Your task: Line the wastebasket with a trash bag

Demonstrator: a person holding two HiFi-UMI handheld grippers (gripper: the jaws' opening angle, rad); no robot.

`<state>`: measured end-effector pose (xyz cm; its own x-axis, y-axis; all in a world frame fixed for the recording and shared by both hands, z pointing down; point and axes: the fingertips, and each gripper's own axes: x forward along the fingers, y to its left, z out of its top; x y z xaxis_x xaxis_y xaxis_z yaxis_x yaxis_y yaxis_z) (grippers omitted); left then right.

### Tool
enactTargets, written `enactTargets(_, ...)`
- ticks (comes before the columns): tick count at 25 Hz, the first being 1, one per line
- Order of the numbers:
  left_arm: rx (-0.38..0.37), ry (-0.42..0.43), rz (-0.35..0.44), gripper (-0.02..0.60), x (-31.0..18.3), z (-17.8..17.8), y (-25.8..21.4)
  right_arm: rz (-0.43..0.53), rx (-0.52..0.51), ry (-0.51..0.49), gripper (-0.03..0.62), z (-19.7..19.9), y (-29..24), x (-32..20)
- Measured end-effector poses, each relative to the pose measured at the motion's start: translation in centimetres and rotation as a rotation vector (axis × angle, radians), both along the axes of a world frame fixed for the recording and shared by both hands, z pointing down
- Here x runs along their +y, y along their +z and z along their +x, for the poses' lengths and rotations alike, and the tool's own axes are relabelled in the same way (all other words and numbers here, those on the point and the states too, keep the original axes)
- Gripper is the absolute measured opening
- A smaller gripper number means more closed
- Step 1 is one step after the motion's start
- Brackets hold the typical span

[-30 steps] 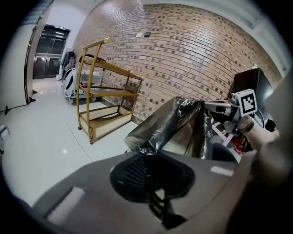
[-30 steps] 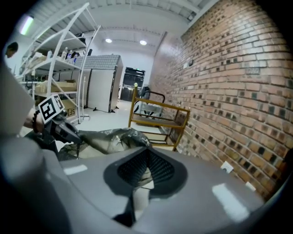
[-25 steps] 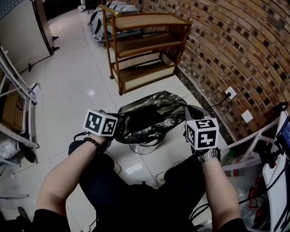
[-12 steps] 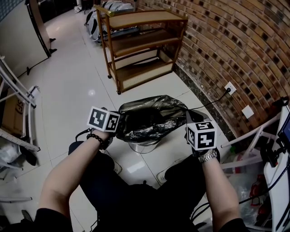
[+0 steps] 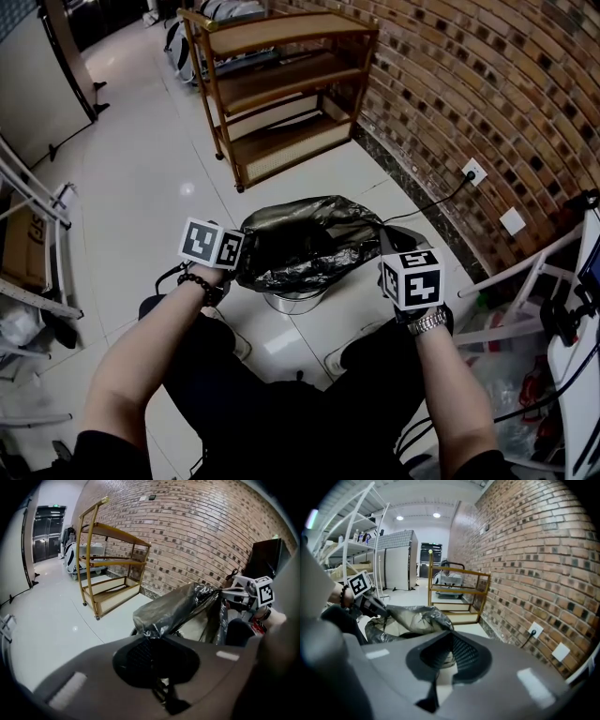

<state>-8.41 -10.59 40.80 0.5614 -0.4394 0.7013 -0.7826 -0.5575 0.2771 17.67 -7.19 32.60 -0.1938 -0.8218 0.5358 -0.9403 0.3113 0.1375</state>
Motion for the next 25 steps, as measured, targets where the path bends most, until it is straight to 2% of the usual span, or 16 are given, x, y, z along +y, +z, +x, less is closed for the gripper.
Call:
enactTargets(8,-0.078,-0.036,0.0,0.005,-1.0,-2.2,1.9,-0.092,0.001,-0.031,0.004,-1.5,4.4,-0.5)
enactTargets(25,-0.127,0.011,-0.04,0.037,-3.9,-0.3,5.6,-0.216,0.008,-0.014,0.006,-1.3,10.3,-3.6)
